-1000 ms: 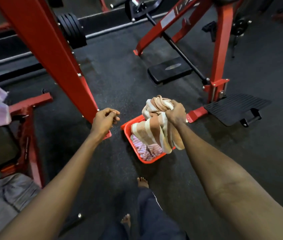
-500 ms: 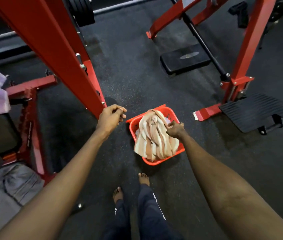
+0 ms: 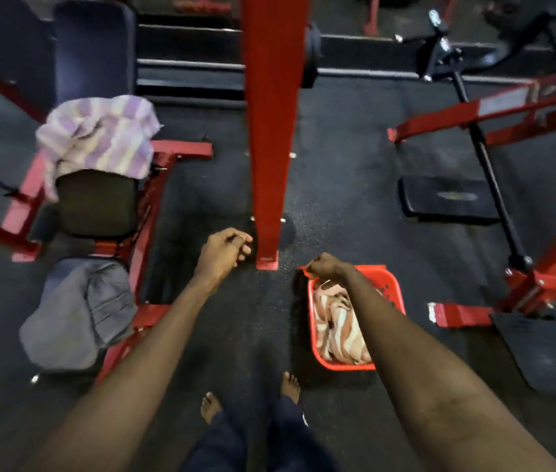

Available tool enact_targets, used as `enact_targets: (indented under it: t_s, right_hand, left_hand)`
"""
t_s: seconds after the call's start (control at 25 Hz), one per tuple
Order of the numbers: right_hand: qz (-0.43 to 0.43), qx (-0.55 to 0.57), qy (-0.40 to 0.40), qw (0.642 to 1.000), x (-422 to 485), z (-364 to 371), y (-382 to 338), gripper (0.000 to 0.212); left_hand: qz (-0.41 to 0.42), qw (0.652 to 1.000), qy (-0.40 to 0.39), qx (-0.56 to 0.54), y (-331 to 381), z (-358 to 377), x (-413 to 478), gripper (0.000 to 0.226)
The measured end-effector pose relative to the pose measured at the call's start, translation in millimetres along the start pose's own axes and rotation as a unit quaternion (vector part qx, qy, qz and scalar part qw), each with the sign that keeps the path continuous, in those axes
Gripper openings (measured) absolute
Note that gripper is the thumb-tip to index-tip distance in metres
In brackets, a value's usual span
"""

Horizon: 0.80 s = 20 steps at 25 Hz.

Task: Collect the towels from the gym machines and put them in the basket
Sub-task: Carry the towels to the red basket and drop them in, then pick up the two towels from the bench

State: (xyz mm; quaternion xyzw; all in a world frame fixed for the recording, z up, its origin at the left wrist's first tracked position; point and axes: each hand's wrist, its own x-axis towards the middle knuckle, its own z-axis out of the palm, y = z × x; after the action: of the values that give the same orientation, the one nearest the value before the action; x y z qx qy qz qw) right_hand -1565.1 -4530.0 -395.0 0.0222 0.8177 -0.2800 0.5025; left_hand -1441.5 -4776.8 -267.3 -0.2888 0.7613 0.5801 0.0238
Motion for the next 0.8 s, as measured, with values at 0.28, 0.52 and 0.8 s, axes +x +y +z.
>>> enact_targets:
  t_s: [0.28,0.52,0.8]
  right_hand:
    - [-0.113,-0.127,-0.016,0.985,-54.7,121.8,-228.7,0.016]
    - [-0.197,-0.181,-0.054,0.962,-52.5,263.4,-340.1,0.014]
    - [-0.260,-0.258,-0.055,0.929,-17.8,369.7,-417.2,0.021]
  left_hand:
    - [-0.051,0.982,0.163,-0.076,-66.0,-205.8,-35.6,0.026]
    - [-0.098,0.944,0.283,-0.139,-141.9,-342.7,-79.5,0.023]
    - [-0.153,0.907,0.351,-0.176,-200.1,-418.3,-95.4,0.024]
